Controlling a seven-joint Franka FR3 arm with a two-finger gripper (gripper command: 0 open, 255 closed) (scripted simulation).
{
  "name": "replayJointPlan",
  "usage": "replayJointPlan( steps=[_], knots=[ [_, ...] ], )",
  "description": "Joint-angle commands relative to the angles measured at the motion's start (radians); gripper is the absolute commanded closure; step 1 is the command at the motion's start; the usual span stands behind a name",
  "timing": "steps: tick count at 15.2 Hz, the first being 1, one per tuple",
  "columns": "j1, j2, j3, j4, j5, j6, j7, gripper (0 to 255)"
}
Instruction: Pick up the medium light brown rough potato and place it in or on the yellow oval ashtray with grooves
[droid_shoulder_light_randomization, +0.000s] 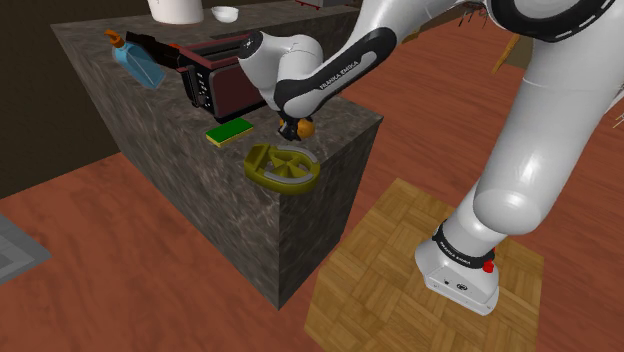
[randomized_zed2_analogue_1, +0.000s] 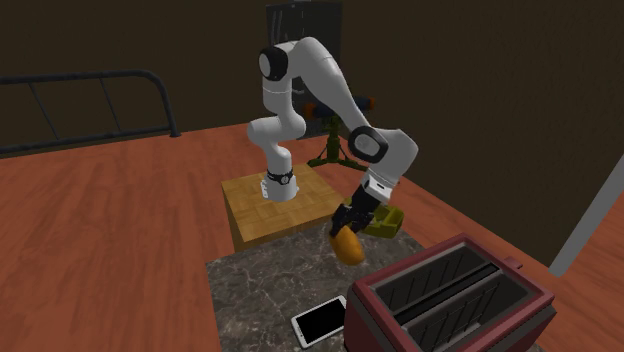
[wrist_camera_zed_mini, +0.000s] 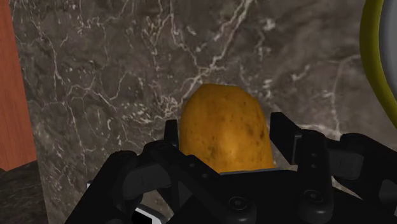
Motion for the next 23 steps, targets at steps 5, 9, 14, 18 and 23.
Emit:
replayJointPlan(
  steps=[5, 9, 14, 18, 23],
  knots=[
    [-0.002, -0.045, 0.007, 0.019, 0.030, -0.048, -0.043, 255],
    [-0.002, -0.073, 0.011, 0.037, 0.049, -0.083, -0.073, 255],
    [-0.003, -0.105, 0.014, 0.065, 0.069, -0.129, -0.108, 255],
    [-0.002, -0.126, 0.017, 0.091, 0.083, -0.168, -0.136, 255],
    [0.021, -0.164, 0.039, 0.090, 0.111, -0.216, -0.124, 255]
  ],
)
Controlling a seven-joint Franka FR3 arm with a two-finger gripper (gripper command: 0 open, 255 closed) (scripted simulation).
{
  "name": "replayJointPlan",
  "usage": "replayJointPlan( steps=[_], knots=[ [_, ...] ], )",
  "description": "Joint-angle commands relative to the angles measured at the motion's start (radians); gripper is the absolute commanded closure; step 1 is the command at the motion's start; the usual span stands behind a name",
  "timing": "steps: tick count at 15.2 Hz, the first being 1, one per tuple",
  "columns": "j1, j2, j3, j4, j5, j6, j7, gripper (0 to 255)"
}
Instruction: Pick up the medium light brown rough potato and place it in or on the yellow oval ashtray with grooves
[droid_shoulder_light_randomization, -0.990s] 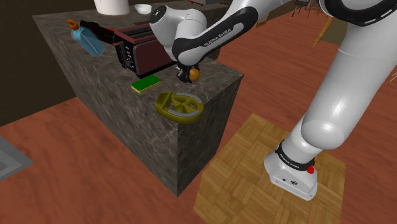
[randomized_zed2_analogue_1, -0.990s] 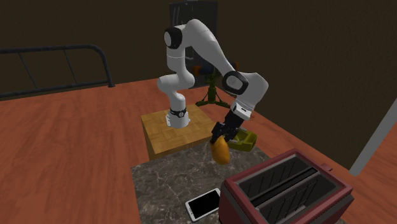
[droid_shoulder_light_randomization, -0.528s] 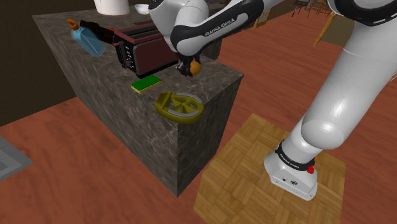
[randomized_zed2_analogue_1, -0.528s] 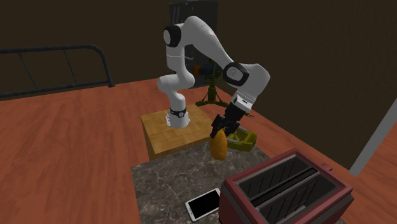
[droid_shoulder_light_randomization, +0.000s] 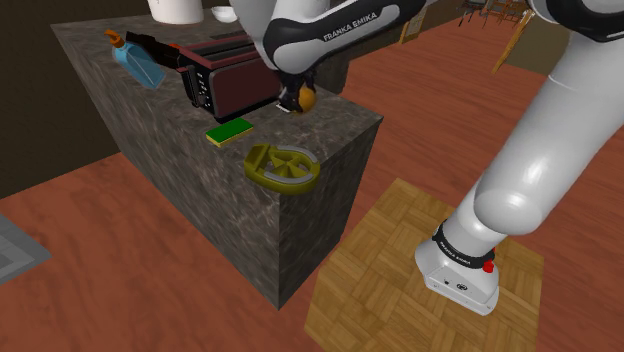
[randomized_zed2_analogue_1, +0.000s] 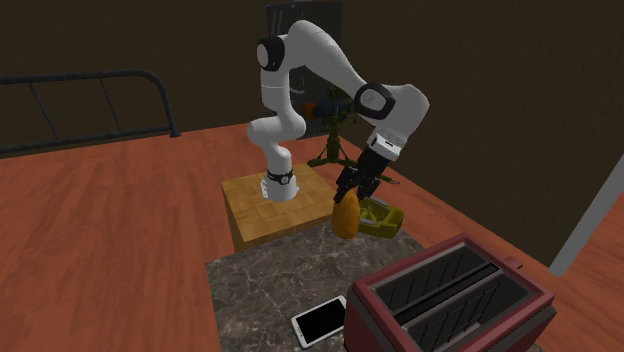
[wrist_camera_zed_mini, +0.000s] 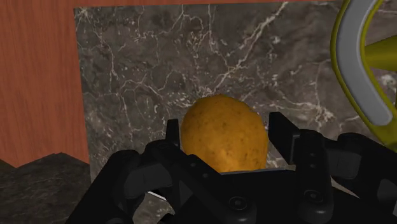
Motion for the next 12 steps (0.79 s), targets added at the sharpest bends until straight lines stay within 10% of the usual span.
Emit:
replayJointPlan(
  steps=[1, 12],
  knots=[
    [0.020, -0.019, 0.019, -0.013, 0.017, -0.022, 0.026, 255],
    [0.155, -0.069, 0.150, -0.037, 0.124, -0.154, 0.221, 255]
  ],
)
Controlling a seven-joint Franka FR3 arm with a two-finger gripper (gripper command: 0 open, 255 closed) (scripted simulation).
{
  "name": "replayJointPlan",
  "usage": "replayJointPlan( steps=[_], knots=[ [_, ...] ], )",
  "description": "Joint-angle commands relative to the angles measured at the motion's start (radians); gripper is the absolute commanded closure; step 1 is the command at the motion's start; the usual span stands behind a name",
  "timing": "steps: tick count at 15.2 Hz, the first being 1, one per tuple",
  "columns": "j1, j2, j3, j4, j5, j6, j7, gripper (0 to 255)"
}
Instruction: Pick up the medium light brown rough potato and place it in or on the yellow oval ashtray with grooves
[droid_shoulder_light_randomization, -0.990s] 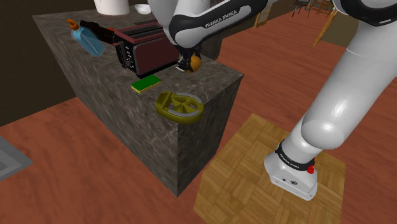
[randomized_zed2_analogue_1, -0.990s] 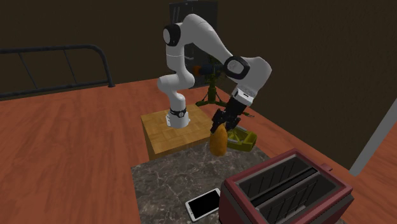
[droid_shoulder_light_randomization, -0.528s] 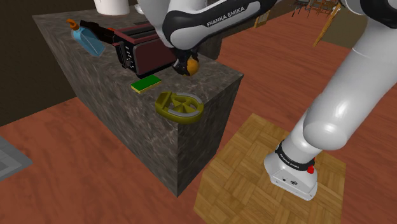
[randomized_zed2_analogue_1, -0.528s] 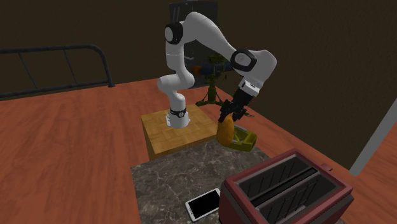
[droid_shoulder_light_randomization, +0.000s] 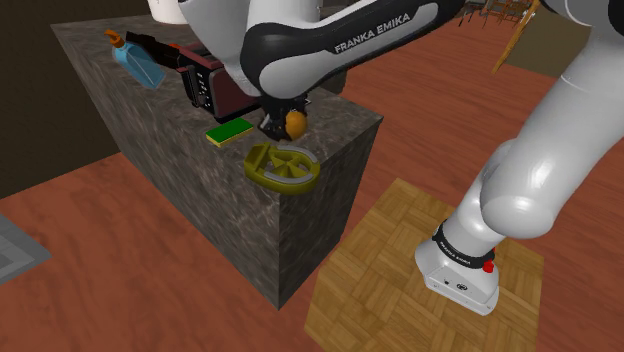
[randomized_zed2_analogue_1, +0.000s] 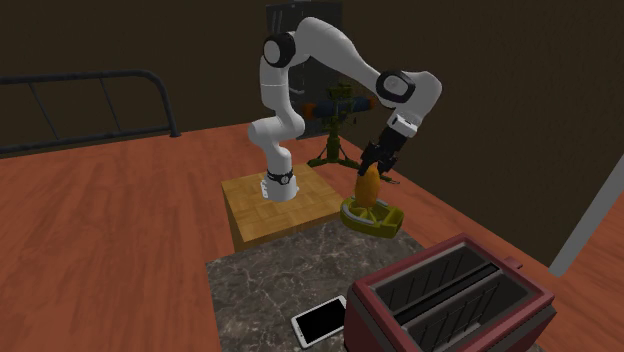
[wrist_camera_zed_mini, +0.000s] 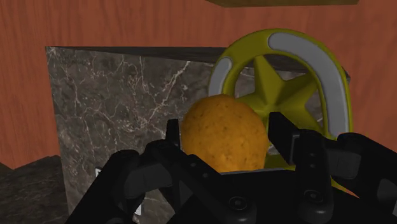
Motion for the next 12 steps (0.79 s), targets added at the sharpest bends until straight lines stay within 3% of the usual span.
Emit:
replayJointPlan(
  steps=[1, 12],
  knots=[
    [0.014, 0.000, 0.013, 0.002, 0.010, -0.013, 0.023, 255],
    [0.014, 0.060, 0.011, -0.079, -0.023, 0.102, 0.094, 255]
  ],
)
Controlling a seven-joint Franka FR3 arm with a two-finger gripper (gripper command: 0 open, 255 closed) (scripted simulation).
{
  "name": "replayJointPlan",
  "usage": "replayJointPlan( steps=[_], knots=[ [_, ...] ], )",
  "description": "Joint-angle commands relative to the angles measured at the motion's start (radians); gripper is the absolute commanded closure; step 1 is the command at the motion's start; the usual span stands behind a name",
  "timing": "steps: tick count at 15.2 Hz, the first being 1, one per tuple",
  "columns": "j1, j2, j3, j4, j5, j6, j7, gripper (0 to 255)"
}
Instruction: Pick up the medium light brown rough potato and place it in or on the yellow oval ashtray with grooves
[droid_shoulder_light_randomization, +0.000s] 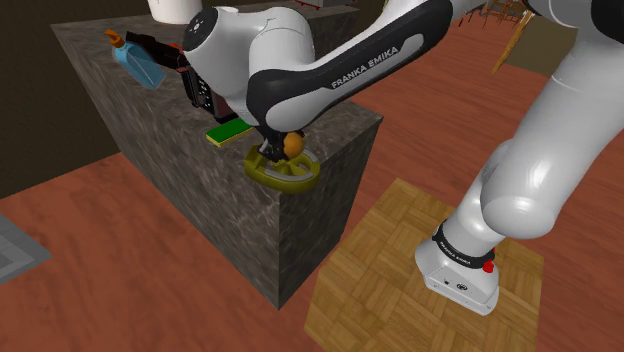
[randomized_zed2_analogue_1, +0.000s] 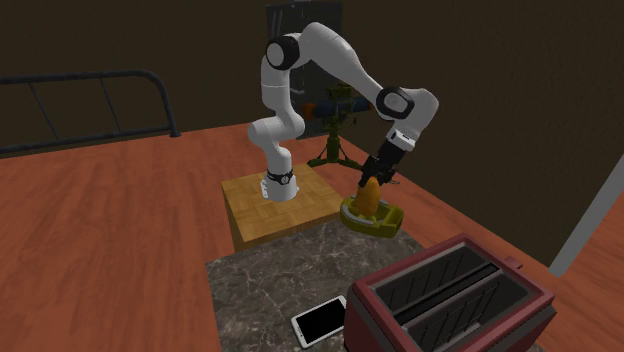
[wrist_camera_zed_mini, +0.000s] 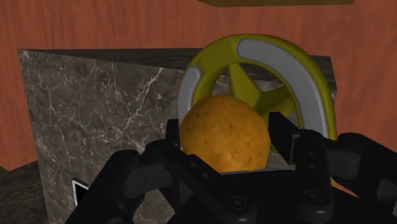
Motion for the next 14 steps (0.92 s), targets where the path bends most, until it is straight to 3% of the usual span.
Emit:
replayJointPlan(
  steps=[1, 11, 12, 14],
  knots=[
    [-0.001, 0.016, -0.002, -0.014, -0.009, 0.023, 0.014, 255],
    [-0.002, 0.035, -0.002, -0.030, -0.020, 0.050, 0.033, 255],
    [-0.002, 0.039, -0.002, -0.026, -0.022, 0.048, 0.034, 0],
    [-0.002, 0.037, -0.001, -0.027, -0.021, 0.048, 0.034, 0]
  ],
)
